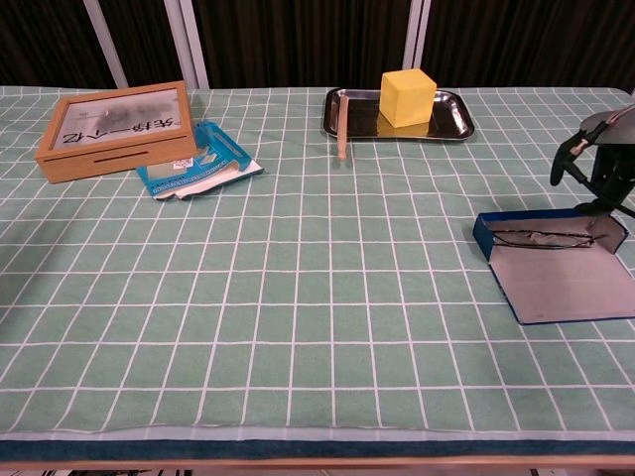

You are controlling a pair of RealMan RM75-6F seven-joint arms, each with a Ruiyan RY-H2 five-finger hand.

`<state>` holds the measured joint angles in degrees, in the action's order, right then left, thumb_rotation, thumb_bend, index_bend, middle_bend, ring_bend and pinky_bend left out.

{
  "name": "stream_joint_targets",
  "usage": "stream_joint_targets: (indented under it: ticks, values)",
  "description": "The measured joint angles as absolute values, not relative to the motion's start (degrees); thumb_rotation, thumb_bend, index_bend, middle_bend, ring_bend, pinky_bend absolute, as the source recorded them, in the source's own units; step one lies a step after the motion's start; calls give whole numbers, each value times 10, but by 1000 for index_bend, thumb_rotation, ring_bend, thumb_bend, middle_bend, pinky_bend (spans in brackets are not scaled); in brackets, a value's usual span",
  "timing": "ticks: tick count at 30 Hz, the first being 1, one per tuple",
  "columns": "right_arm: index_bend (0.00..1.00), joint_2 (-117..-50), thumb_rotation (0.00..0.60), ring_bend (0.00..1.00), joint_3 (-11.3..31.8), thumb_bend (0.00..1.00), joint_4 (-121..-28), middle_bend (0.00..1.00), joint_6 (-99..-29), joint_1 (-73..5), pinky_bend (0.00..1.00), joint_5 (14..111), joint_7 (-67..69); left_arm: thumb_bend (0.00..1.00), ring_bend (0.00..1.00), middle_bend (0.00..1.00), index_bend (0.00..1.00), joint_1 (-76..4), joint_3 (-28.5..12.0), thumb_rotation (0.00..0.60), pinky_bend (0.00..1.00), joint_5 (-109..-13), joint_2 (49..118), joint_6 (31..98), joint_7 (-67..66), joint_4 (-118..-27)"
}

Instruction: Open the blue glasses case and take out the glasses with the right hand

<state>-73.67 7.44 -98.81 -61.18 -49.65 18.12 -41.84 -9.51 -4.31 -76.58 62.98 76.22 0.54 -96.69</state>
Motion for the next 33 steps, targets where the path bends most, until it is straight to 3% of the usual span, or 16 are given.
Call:
stream_joint_targets:
  ticks: [33]
  values:
    - [385, -777, 600, 945, 76, 518, -927, 875, -582, -500, 1000, 141, -399, 26, 0, 0, 0, -96, -47, 600, 0, -761, 635, 765, 1, -960]
